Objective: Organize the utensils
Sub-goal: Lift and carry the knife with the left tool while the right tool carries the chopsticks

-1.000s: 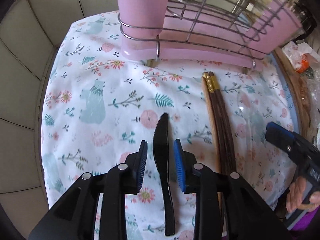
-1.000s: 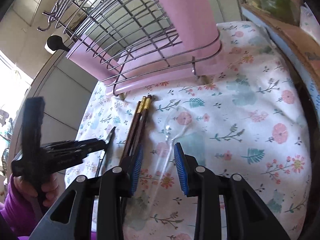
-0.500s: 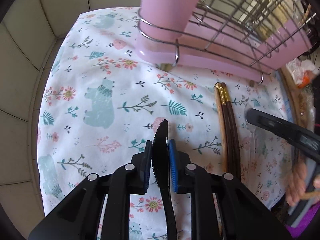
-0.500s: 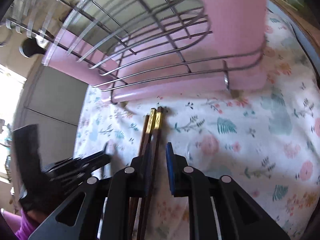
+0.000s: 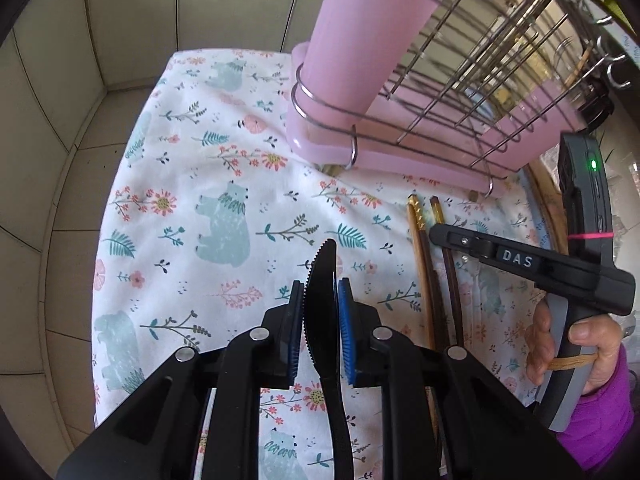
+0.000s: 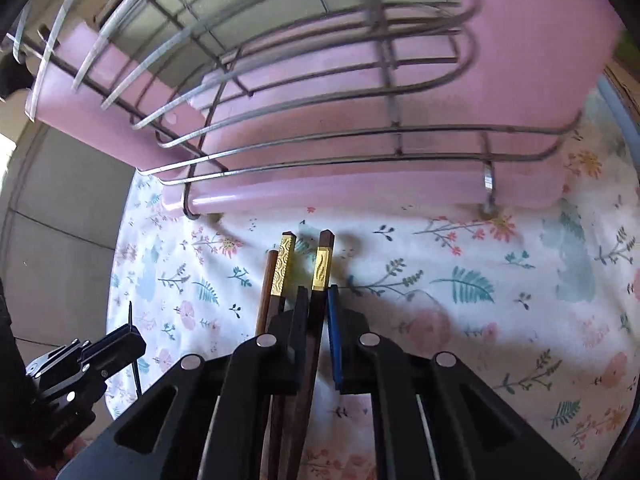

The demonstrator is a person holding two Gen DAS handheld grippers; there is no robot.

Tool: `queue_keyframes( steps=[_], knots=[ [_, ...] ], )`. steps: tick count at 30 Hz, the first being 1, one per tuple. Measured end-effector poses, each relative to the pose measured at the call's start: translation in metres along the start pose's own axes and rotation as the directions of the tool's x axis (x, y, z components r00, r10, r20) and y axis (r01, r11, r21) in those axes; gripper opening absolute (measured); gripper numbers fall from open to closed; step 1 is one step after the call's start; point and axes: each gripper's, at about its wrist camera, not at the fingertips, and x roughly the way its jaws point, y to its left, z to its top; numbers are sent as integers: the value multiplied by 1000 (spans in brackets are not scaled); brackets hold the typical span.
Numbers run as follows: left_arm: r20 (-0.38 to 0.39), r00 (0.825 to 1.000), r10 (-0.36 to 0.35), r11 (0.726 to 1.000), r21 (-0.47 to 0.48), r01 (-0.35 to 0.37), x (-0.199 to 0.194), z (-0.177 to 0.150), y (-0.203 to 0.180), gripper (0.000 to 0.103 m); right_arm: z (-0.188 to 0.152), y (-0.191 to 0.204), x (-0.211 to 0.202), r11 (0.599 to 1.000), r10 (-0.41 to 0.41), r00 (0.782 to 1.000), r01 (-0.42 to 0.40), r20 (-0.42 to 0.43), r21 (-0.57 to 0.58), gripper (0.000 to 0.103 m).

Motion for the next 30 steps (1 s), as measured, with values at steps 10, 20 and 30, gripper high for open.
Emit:
queue_keyframes(
  steps=[10, 20, 30],
  knots=[
    [191, 980, -51, 999, -5, 52, -45, 8, -9, 16, -28, -7, -83, 993, 113, 961, -112, 253, -19, 6],
    [481, 874, -68, 998, 30, 61, -117, 16, -24, 16, -45, 5, -195, 989, 138, 818, -84, 559, -122, 6],
    [721, 689, -78, 997, 69, 40, -183, 50, -55, 16, -30, 11, -319, 987, 135, 520, 1, 844, -158, 6]
  ],
)
